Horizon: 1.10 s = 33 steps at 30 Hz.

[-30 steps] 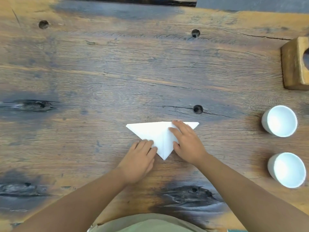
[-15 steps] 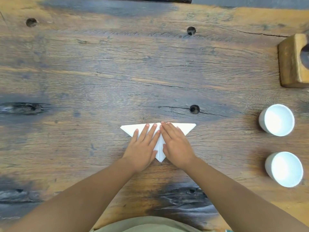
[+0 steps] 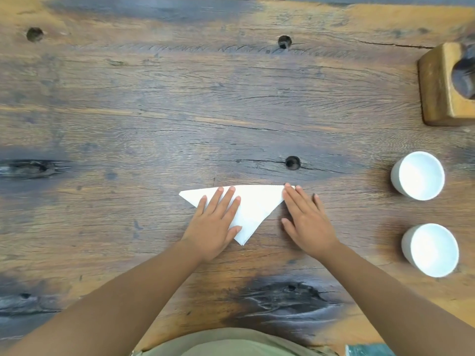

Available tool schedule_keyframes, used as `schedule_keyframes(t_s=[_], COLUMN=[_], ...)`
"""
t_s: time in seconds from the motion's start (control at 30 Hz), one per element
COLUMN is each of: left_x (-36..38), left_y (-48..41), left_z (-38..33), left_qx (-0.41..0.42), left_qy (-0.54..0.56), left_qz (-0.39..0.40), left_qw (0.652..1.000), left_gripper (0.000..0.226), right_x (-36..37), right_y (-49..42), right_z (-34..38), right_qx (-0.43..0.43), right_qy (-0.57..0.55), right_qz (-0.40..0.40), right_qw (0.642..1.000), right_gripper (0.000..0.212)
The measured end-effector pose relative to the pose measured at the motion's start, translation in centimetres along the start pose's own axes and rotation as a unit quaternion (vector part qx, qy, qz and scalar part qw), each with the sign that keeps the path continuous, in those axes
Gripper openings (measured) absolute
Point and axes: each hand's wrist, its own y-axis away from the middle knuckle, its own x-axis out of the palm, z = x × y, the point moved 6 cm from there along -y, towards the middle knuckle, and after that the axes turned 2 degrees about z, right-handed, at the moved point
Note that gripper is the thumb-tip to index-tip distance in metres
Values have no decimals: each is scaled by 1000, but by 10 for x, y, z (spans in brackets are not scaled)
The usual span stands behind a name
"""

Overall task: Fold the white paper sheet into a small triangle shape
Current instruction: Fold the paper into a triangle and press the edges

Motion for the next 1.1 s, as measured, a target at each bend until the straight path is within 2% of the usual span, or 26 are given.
schedule_keyframes(t_s=[0.2, 0.4, 0.6, 0.77, 1.1], left_x=[-1, -2, -3, 0, 1], left_y=[0, 1, 3, 2, 0], left_z=[1, -1, -1, 2, 2], left_qx=[-1, -6, 4, 9, 3], left_qy=[12, 25, 33, 45, 36], left_qz=[-4, 9, 13, 4, 4], left_qw=[1000, 1000, 999, 999, 999], left_gripper=[70, 66, 69, 67, 67], right_x=[-9, -5, 5, 3, 3], right_y=[-3, -21, -25, -27, -5], right_z=[17, 69, 90, 77, 6], right_qx=[5, -63, -102, -68, -25], right_qy=[-24, -60, -59, -94, -42], right_qz=[-31, -27, -7, -19, -26], right_qw=[999, 996, 993, 993, 998], right_gripper=[76, 77, 75, 75, 76])
